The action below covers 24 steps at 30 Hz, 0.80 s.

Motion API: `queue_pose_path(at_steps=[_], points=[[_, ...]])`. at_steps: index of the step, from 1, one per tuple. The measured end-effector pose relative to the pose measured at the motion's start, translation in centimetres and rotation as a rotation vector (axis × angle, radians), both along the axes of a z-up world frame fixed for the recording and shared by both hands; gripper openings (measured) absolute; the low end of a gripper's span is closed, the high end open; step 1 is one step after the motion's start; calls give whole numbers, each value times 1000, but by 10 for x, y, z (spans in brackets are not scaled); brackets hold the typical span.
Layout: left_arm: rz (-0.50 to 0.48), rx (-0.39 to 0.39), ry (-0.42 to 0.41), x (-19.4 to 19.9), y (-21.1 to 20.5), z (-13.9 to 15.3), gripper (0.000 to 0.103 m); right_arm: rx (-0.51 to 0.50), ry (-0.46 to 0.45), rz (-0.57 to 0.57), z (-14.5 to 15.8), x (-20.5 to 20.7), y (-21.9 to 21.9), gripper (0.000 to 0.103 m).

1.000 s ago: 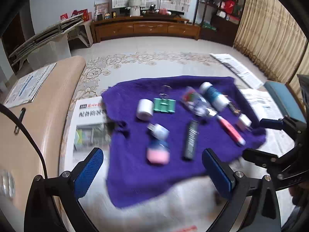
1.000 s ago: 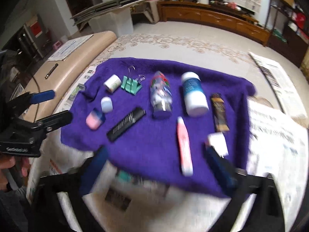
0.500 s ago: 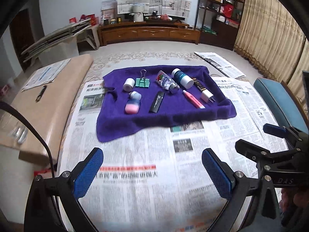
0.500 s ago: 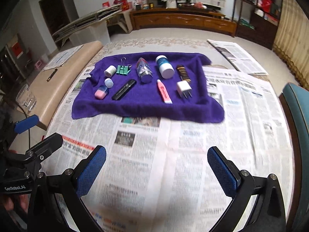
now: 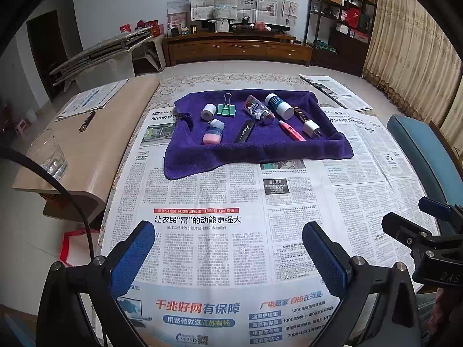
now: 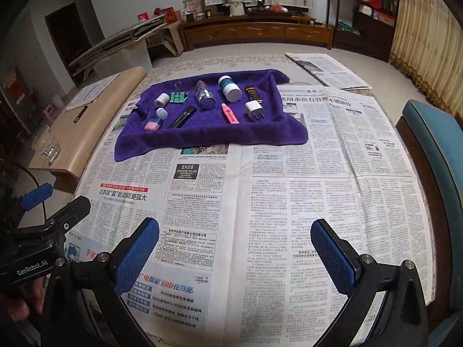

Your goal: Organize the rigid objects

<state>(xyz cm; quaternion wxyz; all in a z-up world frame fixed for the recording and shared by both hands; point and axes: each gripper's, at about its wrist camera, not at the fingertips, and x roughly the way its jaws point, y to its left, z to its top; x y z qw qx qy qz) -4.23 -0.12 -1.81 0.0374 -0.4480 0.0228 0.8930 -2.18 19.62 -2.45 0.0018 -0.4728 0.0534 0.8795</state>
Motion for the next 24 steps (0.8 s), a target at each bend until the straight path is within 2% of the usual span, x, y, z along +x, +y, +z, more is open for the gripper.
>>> queue_pose_path(at_steps=[11, 24], points=[[9, -18, 11, 7, 3, 6, 103, 11, 32, -15, 18, 14, 3, 103], [29, -28, -2, 9, -5, 4, 103, 30, 31, -16, 20, 17, -1, 103]])
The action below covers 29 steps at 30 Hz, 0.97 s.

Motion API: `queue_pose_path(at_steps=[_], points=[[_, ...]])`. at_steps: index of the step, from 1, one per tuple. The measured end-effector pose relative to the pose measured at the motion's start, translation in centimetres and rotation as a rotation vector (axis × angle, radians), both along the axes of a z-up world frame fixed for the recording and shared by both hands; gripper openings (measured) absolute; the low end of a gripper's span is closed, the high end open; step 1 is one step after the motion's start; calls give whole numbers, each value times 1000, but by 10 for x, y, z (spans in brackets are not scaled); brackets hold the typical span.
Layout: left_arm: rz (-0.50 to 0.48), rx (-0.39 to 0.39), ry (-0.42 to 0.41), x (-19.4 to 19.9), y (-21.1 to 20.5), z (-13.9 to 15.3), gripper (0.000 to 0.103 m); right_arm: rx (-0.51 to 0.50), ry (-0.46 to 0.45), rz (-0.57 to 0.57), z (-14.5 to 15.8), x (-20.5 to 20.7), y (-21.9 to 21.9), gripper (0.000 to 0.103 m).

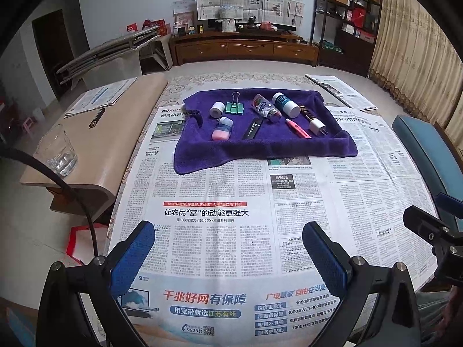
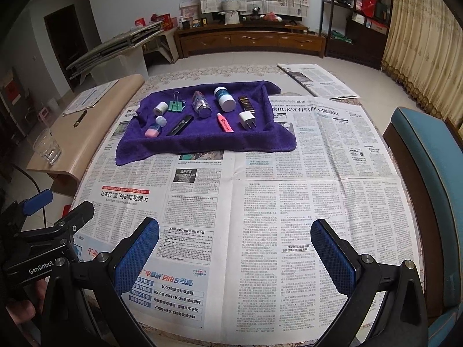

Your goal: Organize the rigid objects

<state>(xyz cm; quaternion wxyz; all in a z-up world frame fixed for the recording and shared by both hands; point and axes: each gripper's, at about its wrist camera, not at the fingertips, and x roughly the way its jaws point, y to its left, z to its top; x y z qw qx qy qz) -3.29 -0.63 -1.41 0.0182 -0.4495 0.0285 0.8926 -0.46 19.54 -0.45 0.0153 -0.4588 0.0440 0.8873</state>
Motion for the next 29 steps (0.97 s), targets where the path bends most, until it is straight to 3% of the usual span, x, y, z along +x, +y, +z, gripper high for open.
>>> queue_pose_path(at_steps=[23, 29], points=[[4, -3, -1, 4, -5, 0, 103, 9, -12, -4, -2, 0, -4, 103], [3, -38, 26, 7, -1, 2, 103, 14, -26, -7, -4, -1, -3, 103]])
